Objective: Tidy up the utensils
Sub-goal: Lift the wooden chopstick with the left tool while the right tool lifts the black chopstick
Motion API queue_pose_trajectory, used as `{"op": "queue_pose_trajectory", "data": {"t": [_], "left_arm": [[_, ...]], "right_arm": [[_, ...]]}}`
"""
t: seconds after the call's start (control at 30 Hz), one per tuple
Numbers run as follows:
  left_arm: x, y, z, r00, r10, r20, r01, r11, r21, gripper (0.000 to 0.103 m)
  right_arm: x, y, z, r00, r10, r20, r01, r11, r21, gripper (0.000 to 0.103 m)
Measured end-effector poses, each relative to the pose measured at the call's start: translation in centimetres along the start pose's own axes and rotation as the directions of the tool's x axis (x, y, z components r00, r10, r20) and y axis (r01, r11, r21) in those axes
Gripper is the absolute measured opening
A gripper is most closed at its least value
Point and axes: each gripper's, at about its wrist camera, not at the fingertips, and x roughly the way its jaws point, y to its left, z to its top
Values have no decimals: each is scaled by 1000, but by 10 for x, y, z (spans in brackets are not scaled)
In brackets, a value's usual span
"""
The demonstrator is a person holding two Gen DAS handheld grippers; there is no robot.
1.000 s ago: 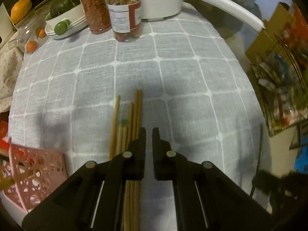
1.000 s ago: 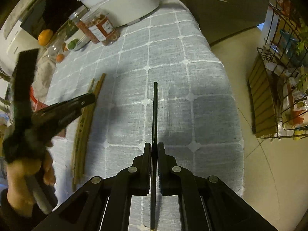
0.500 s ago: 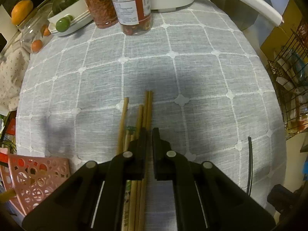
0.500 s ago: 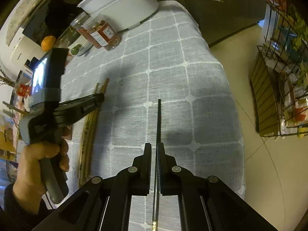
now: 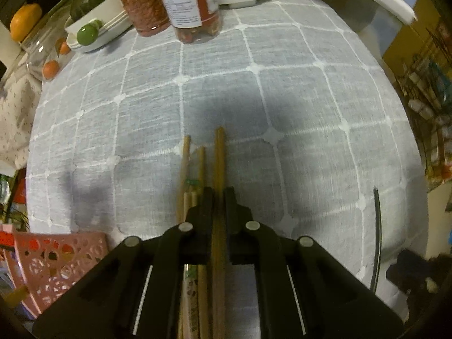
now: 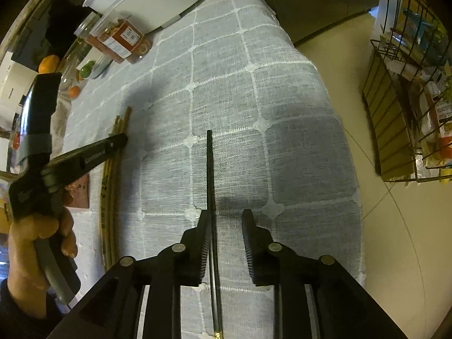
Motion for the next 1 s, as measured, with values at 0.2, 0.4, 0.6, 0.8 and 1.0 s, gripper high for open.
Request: {"op": "queue_pose_trajectory", "data": {"t": [0.2, 0.4, 0.6, 0.8, 1.0], "left_arm": [[-23, -14, -29, 998, -30, 51, 24, 994, 104, 8], [-55, -16, -60, 992, -73, 107, 54, 983, 175, 8], [-85, -7, -86, 980, -131, 152, 98, 973, 209, 8], [-124, -1, -121, 960, -169, 222, 112, 962, 248, 5], [-155, 20, -143, 931, -201, 305, 131, 963, 237, 5]], "right_arm": [[8, 9, 3, 1000, -26, -4, 26, 999, -25, 30], [14, 18, 3, 997, -73, 1, 73, 996, -60, 31], [21, 41, -5, 971, -236, 31, 237, 954, -186, 12], [20, 42, -8, 970, -239, 41, 242, 951, -192, 7], [-7, 43, -17, 983, -158, 91, 171, 972, -159, 6]]}}
